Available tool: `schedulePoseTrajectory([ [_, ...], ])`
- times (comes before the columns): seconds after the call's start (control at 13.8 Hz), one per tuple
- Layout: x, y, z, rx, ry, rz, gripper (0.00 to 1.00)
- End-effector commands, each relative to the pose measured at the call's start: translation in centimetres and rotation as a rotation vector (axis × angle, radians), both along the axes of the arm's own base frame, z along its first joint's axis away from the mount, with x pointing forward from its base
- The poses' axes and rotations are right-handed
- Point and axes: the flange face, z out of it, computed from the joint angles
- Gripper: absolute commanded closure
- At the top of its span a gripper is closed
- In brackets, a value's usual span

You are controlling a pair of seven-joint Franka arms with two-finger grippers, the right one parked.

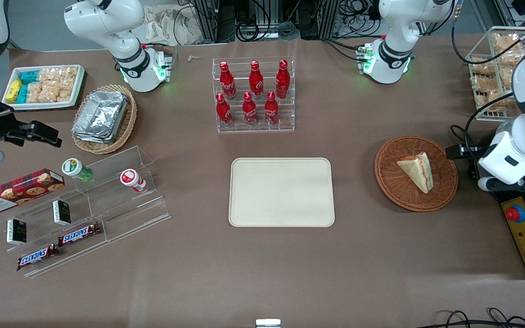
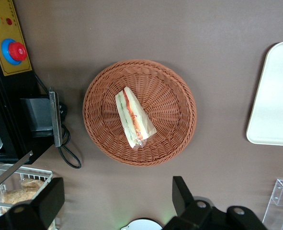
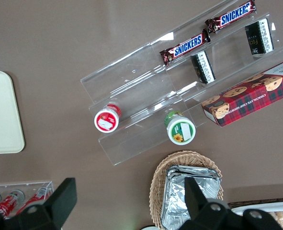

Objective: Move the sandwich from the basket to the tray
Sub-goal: 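Move the left gripper over the wicker basket toward the wrapped sandwich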

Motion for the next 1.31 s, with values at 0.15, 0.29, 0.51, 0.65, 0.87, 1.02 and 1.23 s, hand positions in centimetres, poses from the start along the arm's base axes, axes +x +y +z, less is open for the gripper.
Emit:
schedulePoseTrajectory([
  [0.15, -6.9, 2.3, -2.4, -0.010, -0.079, 0.047, 0.00],
  [0.29, -8.6, 2.8, -4.7, -0.011, -0.099, 0.079, 0.00],
  [0.51, -9.2, 2.4, -8.5, 0.009, -0.100, 0.180, 0.00],
  [0.65, -9.5, 2.0, -11.3, 0.014, -0.129, 0.235, 0.00],
  [0.87, -8.7, 1.9, -14.5, 0.020, -0.114, 0.249, 0.00],
  [1.02, -8.6, 2.0, -15.5, 0.021, -0.114, 0.248, 0.00],
  [1.23, -8.0, 1.9, -18.1, 0.027, -0.096, 0.271, 0.00],
])
